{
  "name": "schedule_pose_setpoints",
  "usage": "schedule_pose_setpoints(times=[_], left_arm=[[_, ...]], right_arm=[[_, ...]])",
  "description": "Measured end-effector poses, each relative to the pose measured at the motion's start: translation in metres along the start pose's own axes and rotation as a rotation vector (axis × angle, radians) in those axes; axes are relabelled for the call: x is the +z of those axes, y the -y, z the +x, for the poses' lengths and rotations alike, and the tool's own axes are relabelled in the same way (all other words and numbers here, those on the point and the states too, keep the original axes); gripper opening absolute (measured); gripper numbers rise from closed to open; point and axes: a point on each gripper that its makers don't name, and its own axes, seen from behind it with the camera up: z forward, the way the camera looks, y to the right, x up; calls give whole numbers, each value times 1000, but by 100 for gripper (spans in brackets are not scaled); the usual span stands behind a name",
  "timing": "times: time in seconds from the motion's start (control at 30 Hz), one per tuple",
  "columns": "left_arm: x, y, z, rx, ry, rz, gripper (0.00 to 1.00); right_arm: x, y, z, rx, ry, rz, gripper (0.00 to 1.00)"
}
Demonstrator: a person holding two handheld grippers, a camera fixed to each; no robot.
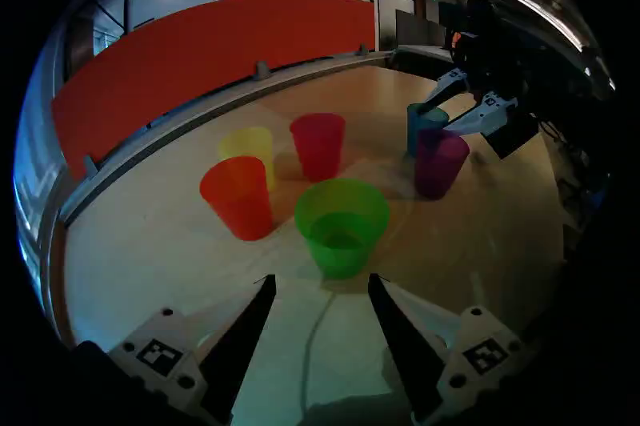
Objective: Pour water
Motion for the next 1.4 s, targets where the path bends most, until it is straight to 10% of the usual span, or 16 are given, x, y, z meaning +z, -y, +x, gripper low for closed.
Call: schedule_pose_setpoints(times=[0.6,1.4], left_arm=[[-35,20,9,-68,-81,112,85],[-95,50,61,-139,-353,369,85]], right_arm=[[-57,-1,-7,8,-50,-84,100],[-133,-8,75,44,-371,-330,100]])
